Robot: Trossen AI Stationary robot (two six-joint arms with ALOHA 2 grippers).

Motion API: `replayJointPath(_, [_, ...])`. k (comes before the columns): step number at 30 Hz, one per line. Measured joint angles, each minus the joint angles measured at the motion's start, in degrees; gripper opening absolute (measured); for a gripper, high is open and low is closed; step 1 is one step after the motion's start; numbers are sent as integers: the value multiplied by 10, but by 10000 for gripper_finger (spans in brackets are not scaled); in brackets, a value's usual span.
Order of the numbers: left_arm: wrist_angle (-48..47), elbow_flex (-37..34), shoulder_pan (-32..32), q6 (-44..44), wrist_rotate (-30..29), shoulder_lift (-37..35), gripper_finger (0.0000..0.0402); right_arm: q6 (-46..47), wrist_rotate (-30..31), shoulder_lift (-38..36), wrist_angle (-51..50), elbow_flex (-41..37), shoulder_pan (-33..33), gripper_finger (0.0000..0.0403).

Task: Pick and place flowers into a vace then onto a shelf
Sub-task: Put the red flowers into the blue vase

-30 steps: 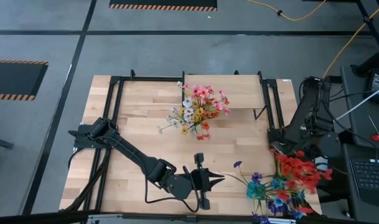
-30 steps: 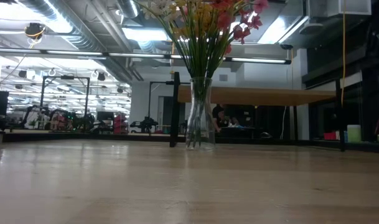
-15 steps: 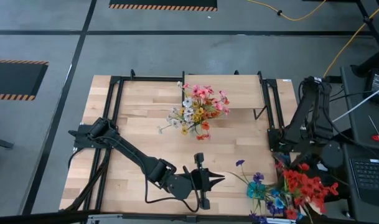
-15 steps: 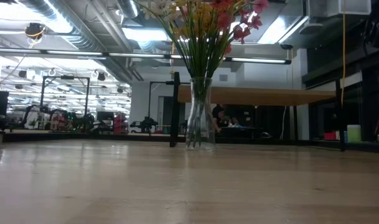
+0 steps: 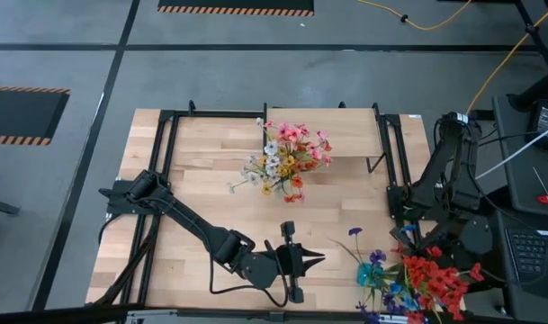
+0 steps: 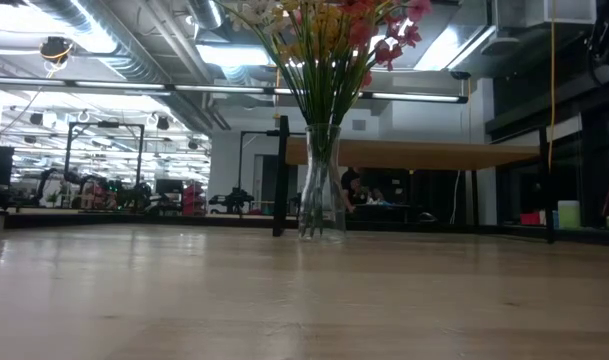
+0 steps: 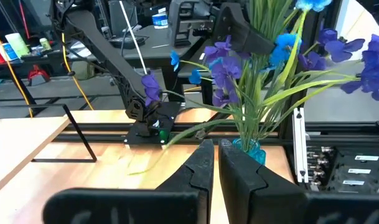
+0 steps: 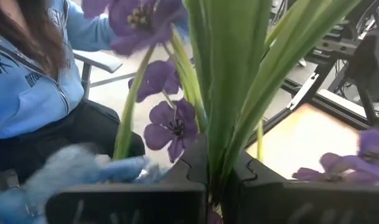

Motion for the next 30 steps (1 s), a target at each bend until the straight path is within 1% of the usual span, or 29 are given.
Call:
replayJointPath(10, [0,0,0,0,0,0,17,1,0,30,0,0,0,7])
replayJointPath(14, [0,0,0,0,0,0,18,2,0,31,12,-7,0,7])
replayJointPath(20, [0,0,0,0,0,0,18,5,-3,31,46,-41,0,7])
replayJointPath(30, [0,0,0,0,2,0,18,11,-11,31,47,-49,0,8])
